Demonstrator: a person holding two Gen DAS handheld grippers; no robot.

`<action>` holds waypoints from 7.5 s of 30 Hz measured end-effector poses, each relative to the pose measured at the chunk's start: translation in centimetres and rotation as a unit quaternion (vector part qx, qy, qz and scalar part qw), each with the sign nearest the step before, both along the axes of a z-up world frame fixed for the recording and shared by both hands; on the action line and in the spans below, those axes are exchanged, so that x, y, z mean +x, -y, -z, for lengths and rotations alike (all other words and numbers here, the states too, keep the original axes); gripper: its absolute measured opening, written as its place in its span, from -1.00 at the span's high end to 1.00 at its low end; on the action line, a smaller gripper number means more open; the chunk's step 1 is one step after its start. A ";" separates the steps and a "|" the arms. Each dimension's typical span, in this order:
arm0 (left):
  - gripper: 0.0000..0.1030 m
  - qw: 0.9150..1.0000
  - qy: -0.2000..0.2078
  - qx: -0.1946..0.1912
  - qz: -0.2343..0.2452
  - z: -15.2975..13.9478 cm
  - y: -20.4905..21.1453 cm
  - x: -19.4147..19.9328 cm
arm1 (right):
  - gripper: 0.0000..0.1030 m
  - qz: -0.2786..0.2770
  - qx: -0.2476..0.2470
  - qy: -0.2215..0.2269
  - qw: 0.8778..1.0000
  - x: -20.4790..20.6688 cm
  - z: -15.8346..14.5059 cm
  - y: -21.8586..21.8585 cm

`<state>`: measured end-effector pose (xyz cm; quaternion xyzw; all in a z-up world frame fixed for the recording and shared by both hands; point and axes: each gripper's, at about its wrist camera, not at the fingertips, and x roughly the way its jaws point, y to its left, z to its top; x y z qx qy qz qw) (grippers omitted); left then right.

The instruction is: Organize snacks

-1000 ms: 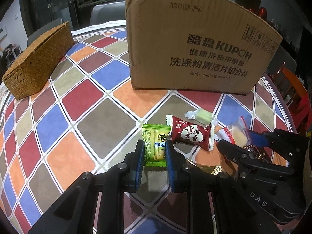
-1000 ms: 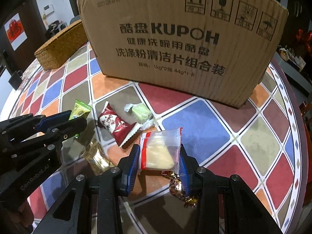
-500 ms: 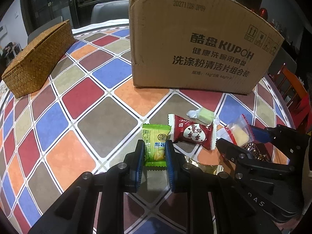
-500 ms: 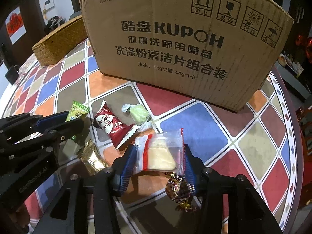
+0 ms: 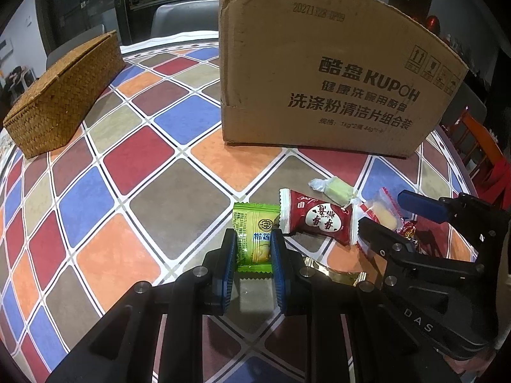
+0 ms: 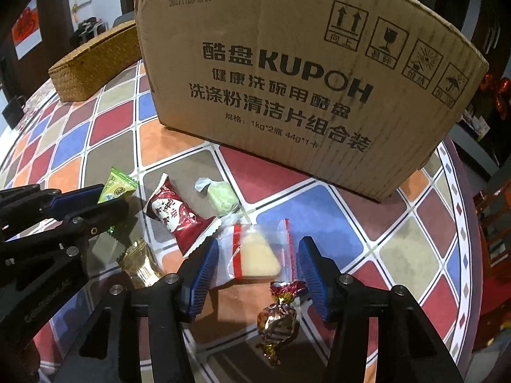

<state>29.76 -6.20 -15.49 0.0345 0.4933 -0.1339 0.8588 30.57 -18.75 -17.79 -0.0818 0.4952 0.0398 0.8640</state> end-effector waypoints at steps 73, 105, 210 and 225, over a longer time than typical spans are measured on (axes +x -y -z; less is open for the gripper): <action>0.57 1.000 0.012 -0.008 0.008 -0.5 0.3 -1.8 | 0.27 0.039 0.039 0.002 0.998 -3.6 -0.3 3.8; 0.57 0.997 0.074 -0.006 0.025 -8.9 2.6 -2.3 | 0.53 0.044 0.060 0.088 0.993 -3.6 -8.9 5.3; -0.92 0.984 0.178 0.010 -0.030 -15.6 2.5 -3.0 | -0.53 0.067 0.045 0.188 0.979 -2.1 -19.0 7.6; -0.92 0.985 0.172 0.019 -0.023 -13.3 2.2 -6.1 | -0.53 0.043 0.040 0.173 0.983 -5.1 -16.5 6.6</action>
